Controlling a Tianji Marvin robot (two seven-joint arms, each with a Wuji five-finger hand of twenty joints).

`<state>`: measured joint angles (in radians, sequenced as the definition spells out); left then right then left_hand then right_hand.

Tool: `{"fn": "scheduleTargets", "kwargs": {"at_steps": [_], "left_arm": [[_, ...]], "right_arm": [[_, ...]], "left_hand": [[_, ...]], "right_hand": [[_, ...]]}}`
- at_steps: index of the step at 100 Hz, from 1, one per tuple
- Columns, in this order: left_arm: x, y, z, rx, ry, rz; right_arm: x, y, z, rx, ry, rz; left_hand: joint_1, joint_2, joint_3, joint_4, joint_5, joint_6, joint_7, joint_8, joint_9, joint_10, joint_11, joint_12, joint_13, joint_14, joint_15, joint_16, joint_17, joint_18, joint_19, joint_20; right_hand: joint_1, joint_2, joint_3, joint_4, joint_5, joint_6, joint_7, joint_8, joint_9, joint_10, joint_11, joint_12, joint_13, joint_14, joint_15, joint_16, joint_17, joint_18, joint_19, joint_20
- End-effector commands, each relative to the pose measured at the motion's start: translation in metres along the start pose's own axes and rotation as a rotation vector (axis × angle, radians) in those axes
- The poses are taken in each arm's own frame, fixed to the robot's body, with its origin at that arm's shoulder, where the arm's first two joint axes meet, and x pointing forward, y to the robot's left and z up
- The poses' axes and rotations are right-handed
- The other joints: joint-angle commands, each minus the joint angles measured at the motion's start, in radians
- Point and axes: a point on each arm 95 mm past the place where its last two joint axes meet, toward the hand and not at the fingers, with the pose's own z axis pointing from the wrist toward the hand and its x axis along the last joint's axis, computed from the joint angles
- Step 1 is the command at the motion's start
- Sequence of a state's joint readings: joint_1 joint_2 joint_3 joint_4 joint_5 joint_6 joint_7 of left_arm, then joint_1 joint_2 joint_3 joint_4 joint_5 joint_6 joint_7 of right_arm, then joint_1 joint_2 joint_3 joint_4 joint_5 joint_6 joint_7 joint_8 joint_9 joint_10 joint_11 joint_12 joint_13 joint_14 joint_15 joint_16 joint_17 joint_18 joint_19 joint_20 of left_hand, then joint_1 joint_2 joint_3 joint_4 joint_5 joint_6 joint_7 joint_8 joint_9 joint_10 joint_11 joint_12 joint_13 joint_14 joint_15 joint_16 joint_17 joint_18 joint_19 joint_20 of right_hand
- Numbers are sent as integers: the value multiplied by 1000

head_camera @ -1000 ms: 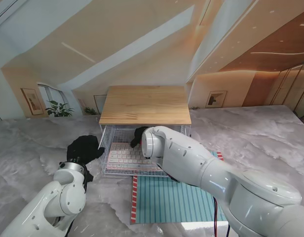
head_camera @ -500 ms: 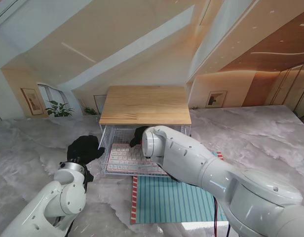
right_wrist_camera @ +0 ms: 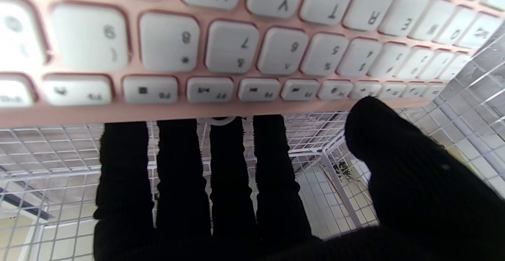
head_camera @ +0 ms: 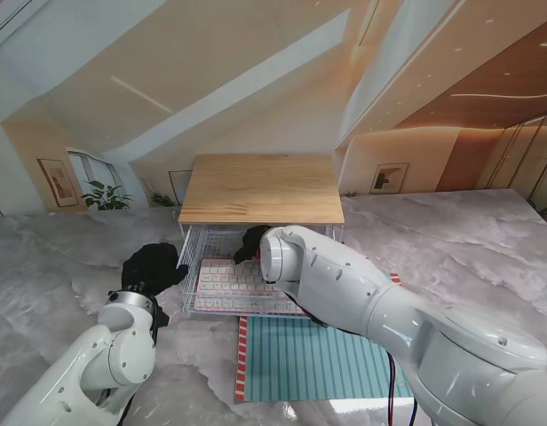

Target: Unroll the mouse pad and set up the keyboard and mouse from the tabletop organizer

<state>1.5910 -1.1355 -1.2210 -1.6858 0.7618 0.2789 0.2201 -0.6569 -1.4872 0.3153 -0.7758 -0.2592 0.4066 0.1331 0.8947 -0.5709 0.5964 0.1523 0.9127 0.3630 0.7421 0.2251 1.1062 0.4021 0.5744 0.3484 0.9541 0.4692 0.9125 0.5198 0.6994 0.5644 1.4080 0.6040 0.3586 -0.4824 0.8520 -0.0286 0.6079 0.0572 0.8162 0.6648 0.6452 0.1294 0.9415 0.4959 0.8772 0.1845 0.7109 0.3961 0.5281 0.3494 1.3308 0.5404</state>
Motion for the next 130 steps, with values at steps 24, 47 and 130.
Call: {"fn": "scheduleTargets", "kwargs": {"at_steps": [24, 47, 130], "left_arm": [[1, 3, 0, -17, 1, -6], [2, 4, 0, -17, 1, -9], [2, 3, -1, -10, -2, -16]], "right_arm": [[-2, -4, -2, 19, 13, 0], [-5, -2, -5, 28, 32, 4], [-14, 6, -20, 126, 175, 44]], "left_hand": [[65, -31, 45, -1, 13, 22, 19, -14, 30, 13, 12, 14, 35, 46, 25, 3, 30, -13, 42, -16], [66, -31, 46, -2, 14, 23, 20, -15, 31, 14, 12, 13, 35, 46, 26, 3, 30, -14, 43, -18], [65, -28, 46, -7, 13, 23, 21, -15, 28, 12, 13, 14, 35, 45, 27, 3, 28, -13, 46, -22]], "right_hand": [[-46, -29, -33, 16, -45, -20, 0, -21, 33, 27, 45, 28, 116, -57, 304, 82, 186, -78, 255, 120], [-81, -92, -43, 16, -36, -33, -44, -54, 39, 12, 40, 33, 95, -93, 375, 111, 214, -129, 313, 168], [-139, -187, -58, 1, -154, -140, -127, -60, -106, -81, -40, 43, -66, -120, 223, 90, 107, -136, 220, 194]]}}
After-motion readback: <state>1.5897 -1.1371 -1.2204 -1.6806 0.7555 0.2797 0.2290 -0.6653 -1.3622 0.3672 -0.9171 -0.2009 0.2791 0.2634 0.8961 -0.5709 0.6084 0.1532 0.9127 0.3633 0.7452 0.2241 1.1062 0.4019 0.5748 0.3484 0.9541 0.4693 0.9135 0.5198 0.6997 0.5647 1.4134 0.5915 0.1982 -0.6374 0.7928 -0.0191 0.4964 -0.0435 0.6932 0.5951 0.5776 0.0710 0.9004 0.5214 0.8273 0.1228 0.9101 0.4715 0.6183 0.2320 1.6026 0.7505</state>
